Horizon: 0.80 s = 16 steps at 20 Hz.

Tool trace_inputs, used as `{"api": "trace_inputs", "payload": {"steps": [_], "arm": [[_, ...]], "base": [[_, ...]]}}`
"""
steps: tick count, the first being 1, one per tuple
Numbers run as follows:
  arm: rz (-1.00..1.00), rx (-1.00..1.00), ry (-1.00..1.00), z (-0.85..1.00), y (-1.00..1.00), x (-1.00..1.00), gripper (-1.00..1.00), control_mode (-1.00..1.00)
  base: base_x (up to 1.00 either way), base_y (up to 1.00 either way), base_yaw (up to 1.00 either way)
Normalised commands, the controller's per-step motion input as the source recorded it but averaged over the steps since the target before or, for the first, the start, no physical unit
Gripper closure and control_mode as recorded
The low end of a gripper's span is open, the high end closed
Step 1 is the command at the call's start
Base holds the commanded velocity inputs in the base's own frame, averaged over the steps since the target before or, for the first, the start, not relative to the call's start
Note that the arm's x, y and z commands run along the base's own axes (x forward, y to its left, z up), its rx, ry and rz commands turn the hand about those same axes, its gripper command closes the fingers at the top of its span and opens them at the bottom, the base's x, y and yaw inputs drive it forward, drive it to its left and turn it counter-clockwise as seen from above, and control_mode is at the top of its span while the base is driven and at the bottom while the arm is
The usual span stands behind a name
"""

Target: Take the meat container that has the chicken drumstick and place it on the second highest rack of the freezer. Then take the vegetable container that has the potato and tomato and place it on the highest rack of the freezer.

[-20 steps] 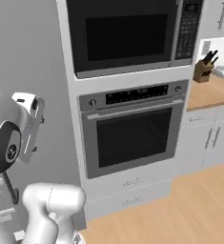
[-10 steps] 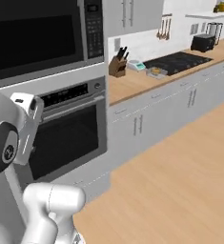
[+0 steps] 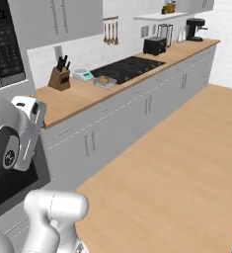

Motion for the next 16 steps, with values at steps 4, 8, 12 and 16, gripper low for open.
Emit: {"api": "trace_inputs", "payload": {"steps": [4, 8, 12, 16], "arm": [[0.00, 0.00, 0.00, 0.00, 0.00, 0.00, -1.00, 1.00], [0.00, 0.00, 0.00, 0.00, 0.00, 0.00, -1.00, 1.00], [0.00, 0.00, 0.00, 0.00, 0.00, 0.00, -1.00, 1.00], [0.00, 0.00, 0.00, 0.00, 0.00, 0.00, -1.00, 1.00]], "base": [[1.00, -0.31, -0.25], [1.00, -0.43, -0.05], [1.00, -0.34, 0.05], [1.00, -0.25, 0.26]]}}
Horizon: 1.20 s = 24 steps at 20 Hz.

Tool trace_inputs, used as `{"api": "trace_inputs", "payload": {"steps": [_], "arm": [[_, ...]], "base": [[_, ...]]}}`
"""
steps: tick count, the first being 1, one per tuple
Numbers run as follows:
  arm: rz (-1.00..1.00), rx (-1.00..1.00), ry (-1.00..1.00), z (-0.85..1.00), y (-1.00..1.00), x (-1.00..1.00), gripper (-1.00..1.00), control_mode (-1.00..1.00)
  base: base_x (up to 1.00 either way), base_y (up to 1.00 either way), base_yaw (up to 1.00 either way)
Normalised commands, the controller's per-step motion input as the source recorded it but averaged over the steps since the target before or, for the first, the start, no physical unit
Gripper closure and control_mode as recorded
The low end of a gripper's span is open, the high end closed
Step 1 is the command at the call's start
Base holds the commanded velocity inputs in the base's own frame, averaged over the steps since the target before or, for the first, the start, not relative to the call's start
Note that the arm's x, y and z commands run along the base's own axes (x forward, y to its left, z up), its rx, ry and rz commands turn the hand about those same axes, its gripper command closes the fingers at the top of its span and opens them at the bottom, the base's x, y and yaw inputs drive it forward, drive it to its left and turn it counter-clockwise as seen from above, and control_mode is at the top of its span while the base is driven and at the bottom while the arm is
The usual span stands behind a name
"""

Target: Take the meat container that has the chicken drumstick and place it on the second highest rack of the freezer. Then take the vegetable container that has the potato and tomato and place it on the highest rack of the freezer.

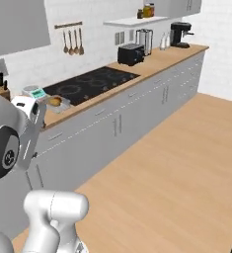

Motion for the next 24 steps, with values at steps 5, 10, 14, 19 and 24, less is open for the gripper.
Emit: {"api": "trace_inputs", "payload": {"steps": [5, 10, 14, 19, 24], "arm": [[0.00, 0.00, 0.00, 0.00, 0.00, 0.00, -1.00, 1.00], [0.00, 0.00, 0.00, 0.00, 0.00, 0.00, -1.00, 1.00], [0.00, 0.00, 0.00, 0.00, 0.00, 0.00, -1.00, 1.00], [0.00, 0.00, 0.00, 0.00, 0.00, 0.00, -1.00, 1.00], [0.00, 0.00, 0.00, 0.00, 0.00, 0.00, -1.00, 1.00]], "base": [[1.00, -0.07, 0.50], [1.00, -0.09, 0.60], [1.00, -0.23, 0.64], [0.93, -0.42, 0.62], [0.32, -0.34, 0.47]]}}
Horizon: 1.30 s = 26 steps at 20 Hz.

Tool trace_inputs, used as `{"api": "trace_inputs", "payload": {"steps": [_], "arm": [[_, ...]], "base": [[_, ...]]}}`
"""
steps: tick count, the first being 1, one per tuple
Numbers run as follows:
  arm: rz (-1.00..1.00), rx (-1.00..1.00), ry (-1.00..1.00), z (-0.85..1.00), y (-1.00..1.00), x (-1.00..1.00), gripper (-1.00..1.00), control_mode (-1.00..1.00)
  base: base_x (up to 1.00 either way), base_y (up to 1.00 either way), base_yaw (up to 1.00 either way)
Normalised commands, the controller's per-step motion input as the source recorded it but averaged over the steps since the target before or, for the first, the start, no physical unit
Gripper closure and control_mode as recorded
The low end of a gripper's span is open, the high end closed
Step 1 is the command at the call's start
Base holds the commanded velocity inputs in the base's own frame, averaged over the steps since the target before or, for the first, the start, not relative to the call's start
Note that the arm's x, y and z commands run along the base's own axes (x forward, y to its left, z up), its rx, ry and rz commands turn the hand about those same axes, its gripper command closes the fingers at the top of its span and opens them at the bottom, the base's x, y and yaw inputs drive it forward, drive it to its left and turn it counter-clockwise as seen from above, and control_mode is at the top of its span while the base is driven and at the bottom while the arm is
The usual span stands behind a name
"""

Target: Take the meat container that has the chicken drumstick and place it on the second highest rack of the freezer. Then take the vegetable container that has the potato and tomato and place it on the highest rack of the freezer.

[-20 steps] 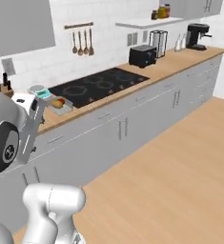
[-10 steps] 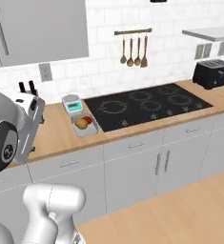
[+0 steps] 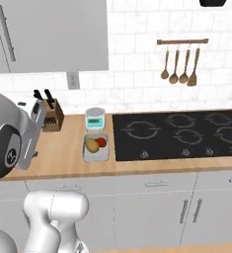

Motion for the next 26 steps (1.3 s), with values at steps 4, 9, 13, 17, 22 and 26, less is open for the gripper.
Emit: {"api": "trace_inputs", "payload": {"steps": [4, 9, 13, 17, 22, 26], "arm": [[0.00, 0.00, 0.00, 0.00, 0.00, 0.00, -1.00, 1.00], [0.00, 0.00, 0.00, 0.00, 0.00, 0.00, -1.00, 1.00], [0.00, 0.00, 0.00, 0.00, 0.00, 0.00, -1.00, 1.00], [0.39, 0.04, 0.10, -0.39, -0.76, 0.77, -1.00, -1.00], [0.42, 0.00, 0.15, -0.79, -0.75, 0.92, -1.00, -1.00], [0.34, -0.11, 0.05, -1.00, -0.40, 0.92, -1.00, -1.00]], "base": [[0.36, -0.24, 0.37], [0.40, -0.25, 0.27], [0.15, -0.36, 0.24], [0.00, 0.00, 0.00], [0.00, 0.00, 0.00], [0.00, 0.00, 0.00]]}}
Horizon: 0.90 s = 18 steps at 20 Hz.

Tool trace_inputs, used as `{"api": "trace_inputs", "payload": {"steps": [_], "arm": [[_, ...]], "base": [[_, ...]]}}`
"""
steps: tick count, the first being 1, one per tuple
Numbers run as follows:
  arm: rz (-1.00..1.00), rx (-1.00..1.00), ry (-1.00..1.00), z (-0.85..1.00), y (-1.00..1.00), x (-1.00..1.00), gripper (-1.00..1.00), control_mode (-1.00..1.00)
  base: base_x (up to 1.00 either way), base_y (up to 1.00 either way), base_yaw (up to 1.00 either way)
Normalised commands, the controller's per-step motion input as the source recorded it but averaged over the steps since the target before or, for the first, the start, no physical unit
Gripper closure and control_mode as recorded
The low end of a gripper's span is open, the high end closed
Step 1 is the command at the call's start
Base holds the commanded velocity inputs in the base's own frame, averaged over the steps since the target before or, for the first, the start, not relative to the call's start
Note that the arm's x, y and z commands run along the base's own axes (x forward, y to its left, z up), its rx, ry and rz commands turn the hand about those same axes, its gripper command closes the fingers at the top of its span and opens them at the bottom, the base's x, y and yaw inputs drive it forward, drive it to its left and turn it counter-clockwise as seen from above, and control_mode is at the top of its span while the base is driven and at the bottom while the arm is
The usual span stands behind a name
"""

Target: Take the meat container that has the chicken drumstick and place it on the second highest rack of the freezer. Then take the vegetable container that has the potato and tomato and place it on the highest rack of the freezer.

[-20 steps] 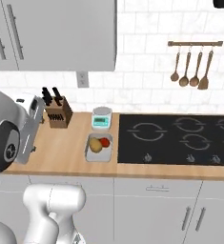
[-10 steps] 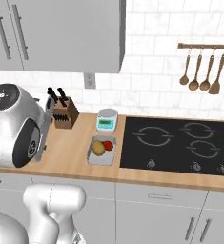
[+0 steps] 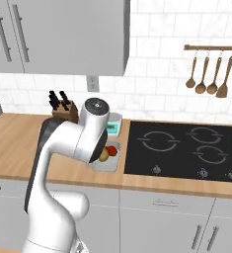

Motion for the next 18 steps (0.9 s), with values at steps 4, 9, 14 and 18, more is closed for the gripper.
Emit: {"api": "trace_inputs", "payload": {"steps": [4, 9, 14, 18], "arm": [[0.04, -0.17, 0.00, -1.00, 0.00, 0.74, -1.00, -1.00], [0.00, -0.06, 0.00, -1.00, -0.04, 0.63, -1.00, -1.00], [0.00, 0.00, 0.00, -0.82, -0.19, 0.51, -1.00, -1.00], [0.00, 0.00, 0.00, -0.48, -0.18, 0.47, -1.00, -1.00]], "base": [[0.00, 0.00, 0.00], [0.00, 0.00, 0.00], [0.00, 0.00, 0.00], [0.00, 0.00, 0.00]]}}
